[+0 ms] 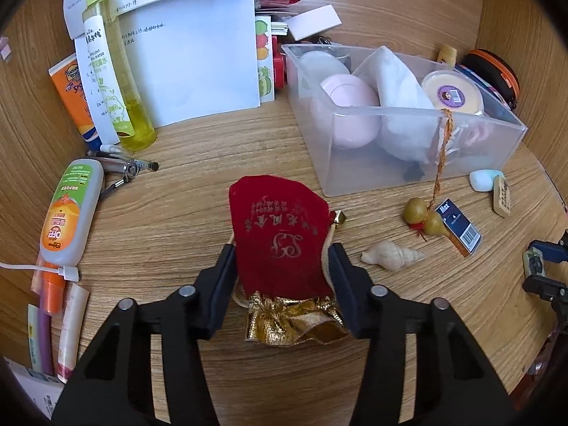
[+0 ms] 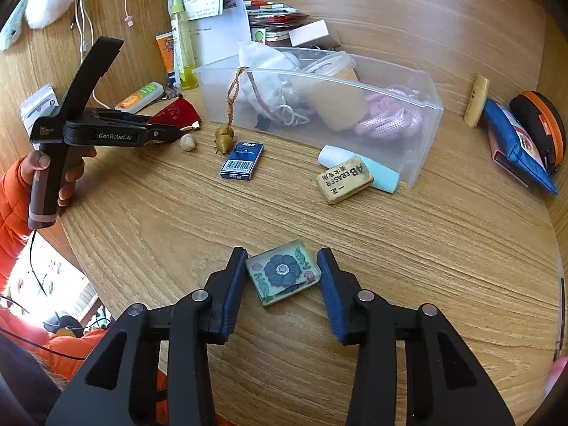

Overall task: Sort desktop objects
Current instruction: 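Grasp the red pouch with the left gripper while the right grasps the patterned badge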

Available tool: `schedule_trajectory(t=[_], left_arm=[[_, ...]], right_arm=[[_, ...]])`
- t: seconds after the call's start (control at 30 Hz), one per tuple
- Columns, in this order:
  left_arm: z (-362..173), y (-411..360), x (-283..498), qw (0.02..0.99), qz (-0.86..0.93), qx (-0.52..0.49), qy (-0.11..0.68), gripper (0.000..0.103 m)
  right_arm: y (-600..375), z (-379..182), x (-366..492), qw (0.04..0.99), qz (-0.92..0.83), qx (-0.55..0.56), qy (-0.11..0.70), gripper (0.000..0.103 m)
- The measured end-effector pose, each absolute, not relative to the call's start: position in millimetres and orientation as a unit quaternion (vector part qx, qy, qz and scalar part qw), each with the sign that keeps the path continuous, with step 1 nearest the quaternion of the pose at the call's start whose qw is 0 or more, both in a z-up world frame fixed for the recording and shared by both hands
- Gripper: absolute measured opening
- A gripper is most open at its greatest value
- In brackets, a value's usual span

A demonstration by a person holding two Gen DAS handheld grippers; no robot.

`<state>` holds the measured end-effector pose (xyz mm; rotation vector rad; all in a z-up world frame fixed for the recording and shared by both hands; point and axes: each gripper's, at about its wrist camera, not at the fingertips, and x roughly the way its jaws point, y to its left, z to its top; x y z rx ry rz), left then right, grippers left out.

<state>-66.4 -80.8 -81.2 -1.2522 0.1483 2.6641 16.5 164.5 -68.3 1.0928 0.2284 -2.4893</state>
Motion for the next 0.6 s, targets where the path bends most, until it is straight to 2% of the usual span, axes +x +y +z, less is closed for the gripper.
schedule_trajectory(t=[0.17, 0.6], left_arm=[[-78, -82, -64, 0.093, 0.901, -0.423, 0.036, 0.043], [-34, -82, -43, 0.092, 0.925, -0.368, 0.001, 0.042]], right_arm=[[168, -62, 12, 0.203, -0.897, 0.385, 0.076, 0.037], [184, -29, -11, 0.189, -0.917, 0.345, 0.071, 0.037]])
